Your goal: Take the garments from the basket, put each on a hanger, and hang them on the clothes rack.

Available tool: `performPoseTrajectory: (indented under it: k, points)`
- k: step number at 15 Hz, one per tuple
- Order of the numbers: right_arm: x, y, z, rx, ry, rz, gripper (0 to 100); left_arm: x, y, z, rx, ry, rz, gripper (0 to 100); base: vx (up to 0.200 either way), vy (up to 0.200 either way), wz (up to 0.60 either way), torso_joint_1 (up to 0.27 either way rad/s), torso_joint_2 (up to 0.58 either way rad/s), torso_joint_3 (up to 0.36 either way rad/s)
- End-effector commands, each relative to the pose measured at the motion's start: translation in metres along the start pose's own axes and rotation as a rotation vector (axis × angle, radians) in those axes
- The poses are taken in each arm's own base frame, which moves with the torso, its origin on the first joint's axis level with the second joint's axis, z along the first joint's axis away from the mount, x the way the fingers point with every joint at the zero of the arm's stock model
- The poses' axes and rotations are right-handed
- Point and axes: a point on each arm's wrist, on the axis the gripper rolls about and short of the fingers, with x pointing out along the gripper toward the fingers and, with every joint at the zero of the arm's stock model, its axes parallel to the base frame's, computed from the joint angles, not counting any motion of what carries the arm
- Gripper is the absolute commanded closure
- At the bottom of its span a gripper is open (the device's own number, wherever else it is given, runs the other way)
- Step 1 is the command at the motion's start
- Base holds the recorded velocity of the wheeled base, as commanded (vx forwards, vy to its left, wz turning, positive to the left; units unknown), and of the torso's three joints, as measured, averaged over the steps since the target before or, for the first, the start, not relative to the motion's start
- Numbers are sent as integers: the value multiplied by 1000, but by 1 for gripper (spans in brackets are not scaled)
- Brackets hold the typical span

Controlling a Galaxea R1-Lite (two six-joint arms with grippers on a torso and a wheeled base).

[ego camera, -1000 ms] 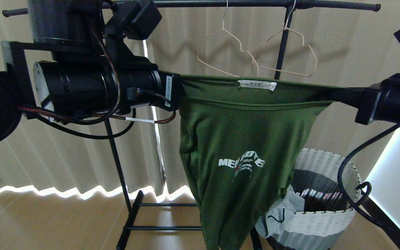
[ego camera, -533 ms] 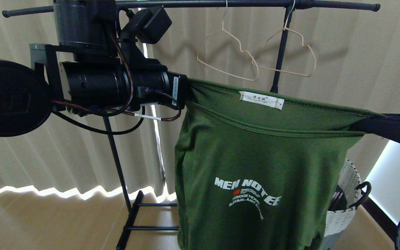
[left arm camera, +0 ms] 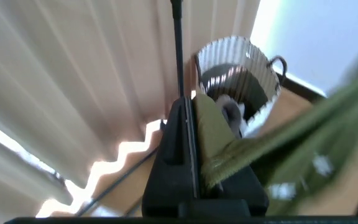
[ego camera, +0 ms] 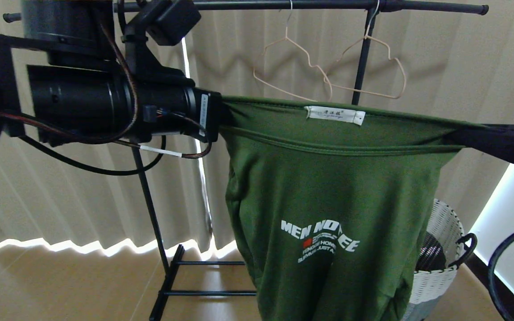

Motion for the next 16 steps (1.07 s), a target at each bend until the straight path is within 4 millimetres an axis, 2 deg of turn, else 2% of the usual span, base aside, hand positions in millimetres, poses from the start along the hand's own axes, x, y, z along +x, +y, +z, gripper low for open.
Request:
performPoseTrajectory:
  k: [1,3,5,8,10,12,14,16]
  points:
    - [34,-24,-3,4,10,-55,100,-30,-6,11,18,-37,1,100,0,0,0,0,0,0]
    - [59,-36,1,3,-6,-63,100,-43,-14,9,26,-43,-24,100,0,0,0,0,0,0]
    - [81,-45,11,14,-44,-61,100,-56,-30,6,39,-51,-111,100,0,0,0,0,0,0]
    - [97,-48,22,36,-77,-47,100,-71,-45,9,70,-83,-198,100,0,0,0,0,0,0]
    - [101,-49,22,38,-72,-45,100,-73,-52,9,78,-86,-231,100,0,0,0,0,0,0]
    - [96,-47,20,41,-62,-48,100,-67,-49,8,76,-75,-217,100,0,0,0,0,0,0]
    - [74,-45,28,31,-91,-73,100,-49,-30,10,59,-64,-145,100,0,0,0,0,0,0]
    - [51,-41,37,31,-92,-95,100,-31,-19,25,57,-90,-96,100,0,0,0,0,0,0]
